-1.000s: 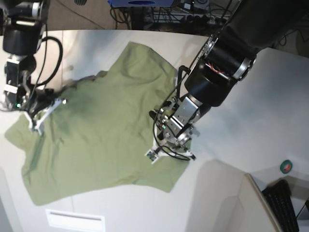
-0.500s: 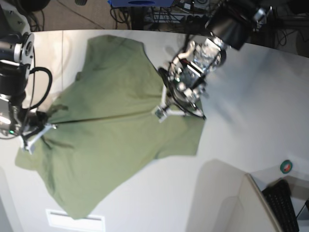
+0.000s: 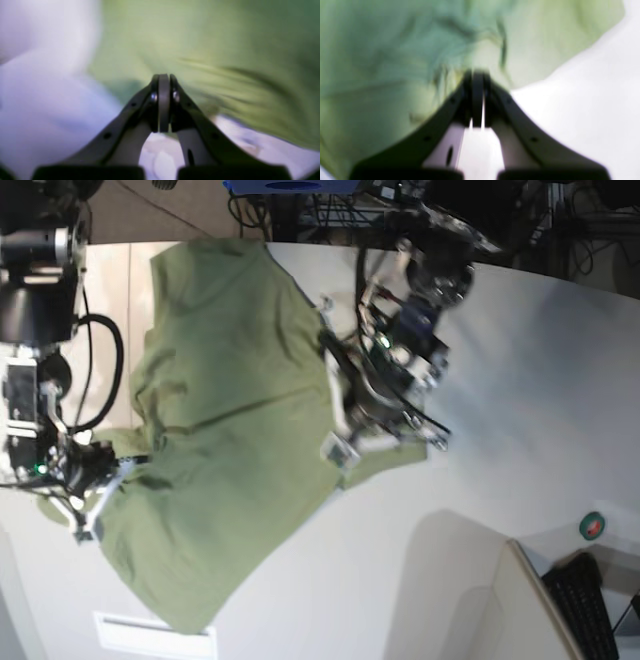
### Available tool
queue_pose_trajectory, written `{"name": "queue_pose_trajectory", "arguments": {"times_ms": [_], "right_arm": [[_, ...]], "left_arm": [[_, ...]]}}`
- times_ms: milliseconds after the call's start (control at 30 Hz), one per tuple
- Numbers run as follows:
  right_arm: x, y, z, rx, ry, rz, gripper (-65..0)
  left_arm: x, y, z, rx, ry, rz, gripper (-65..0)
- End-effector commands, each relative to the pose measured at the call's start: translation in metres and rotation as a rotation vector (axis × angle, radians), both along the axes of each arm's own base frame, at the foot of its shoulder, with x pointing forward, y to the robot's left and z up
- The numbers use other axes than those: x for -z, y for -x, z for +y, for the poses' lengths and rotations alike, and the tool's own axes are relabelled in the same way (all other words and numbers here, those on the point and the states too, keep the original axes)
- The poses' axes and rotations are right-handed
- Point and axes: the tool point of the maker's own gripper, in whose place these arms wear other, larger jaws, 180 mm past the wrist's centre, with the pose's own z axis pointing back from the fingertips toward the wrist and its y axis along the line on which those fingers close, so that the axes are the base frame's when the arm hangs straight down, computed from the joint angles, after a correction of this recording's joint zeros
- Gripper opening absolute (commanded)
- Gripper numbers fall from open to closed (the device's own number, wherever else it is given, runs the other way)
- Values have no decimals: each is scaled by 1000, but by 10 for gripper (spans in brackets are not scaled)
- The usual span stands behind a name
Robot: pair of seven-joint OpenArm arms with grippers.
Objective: Layout the t-shirt on the table in an organized manner, then fold the t-shirt properly
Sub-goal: 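Regrasp the shirt body with the left gripper and pull it outward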
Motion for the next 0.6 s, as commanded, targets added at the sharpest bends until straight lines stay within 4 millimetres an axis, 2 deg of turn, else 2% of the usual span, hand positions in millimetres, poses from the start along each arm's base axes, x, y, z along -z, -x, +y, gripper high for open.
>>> {"name": "queue_pose_trajectory", "arguments": {"times_ms": [0, 67, 167, 233, 367, 500, 567], "right_arm": [[-14, 5, -4, 5, 11, -19, -650], [-17, 35, -2, 12, 18, 14, -650], [-12, 79, 27, -15, -13, 49, -650], [-8, 109, 46, -27, -45, 63, -650], [5, 156, 78, -20, -122, 122, -650], [20, 178, 92, -9, -165, 183, -650], [23, 182, 93, -5, -171, 177, -650]], "left_arm": [[-21, -20, -1, 23, 8, -59, -650], [-26, -41, 5, 62, -30, -55, -650], [-14, -68, 2, 70, -53, -5, -650], [-3, -85, -12, 68, -26, 29, -650], [15, -114, -54, 116, 60, 50, -650], [32, -126, -79, 108, 115, 54, -650], [44, -126, -82, 112, 124, 71, -650]]}}
